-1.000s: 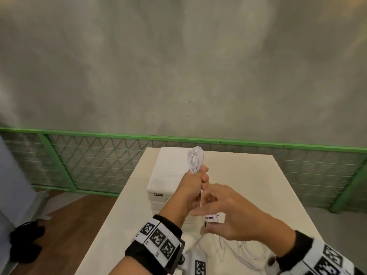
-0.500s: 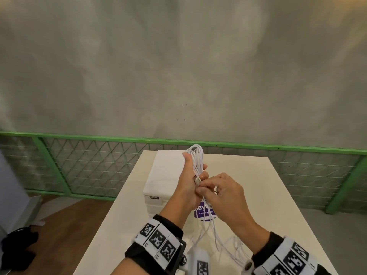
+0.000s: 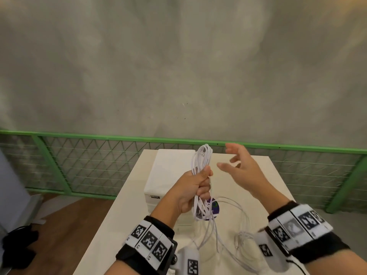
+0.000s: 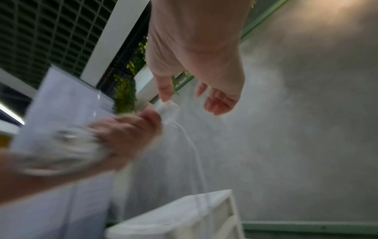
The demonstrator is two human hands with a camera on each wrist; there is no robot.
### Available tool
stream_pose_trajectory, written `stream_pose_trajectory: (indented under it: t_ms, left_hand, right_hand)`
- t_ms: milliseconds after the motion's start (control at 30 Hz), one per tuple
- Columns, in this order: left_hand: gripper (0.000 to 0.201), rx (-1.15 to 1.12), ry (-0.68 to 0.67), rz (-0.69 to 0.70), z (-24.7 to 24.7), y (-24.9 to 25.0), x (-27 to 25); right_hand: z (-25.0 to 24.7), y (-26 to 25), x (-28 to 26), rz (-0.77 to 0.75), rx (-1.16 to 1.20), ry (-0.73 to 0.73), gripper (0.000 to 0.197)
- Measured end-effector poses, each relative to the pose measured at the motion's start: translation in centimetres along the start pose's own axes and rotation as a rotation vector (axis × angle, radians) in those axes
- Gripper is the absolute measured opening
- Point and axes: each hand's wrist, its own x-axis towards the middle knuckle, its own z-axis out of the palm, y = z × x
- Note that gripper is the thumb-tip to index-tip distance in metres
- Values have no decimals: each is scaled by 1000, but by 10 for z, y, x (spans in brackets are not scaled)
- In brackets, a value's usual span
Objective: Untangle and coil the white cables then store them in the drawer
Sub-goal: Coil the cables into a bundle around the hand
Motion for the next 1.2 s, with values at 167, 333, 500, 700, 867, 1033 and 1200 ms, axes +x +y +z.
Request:
stream_pose_trajectory:
  t_ms: [167, 333, 500, 700, 867, 1033, 1200]
  left_hand:
    - [18, -1, -210, -26, 2, 5, -7]
    - [16, 46, -76, 20, -13, 11, -7]
    - [19, 338, 47, -12, -13, 5, -3]
    - [22, 380, 177, 49, -6, 3, 3]
    - [22, 340, 216, 106, 4, -5, 3]
    - [21, 402, 138, 90, 6, -4, 1]
    - [20, 346, 219, 119, 4, -8, 0]
  right_hand:
    - [13, 6, 17, 85, 96, -393, 22]
    - [5, 12, 13, 157, 377, -383, 23]
    - [21, 7, 15, 40, 304, 2, 23]
    - [29, 1, 15, -10, 209, 50, 20]
    - [41, -1, 2, 32, 231, 153, 23]
    - [43, -4, 8, 46, 99, 300, 27]
    - [41, -8, 5, 26, -135, 145, 30]
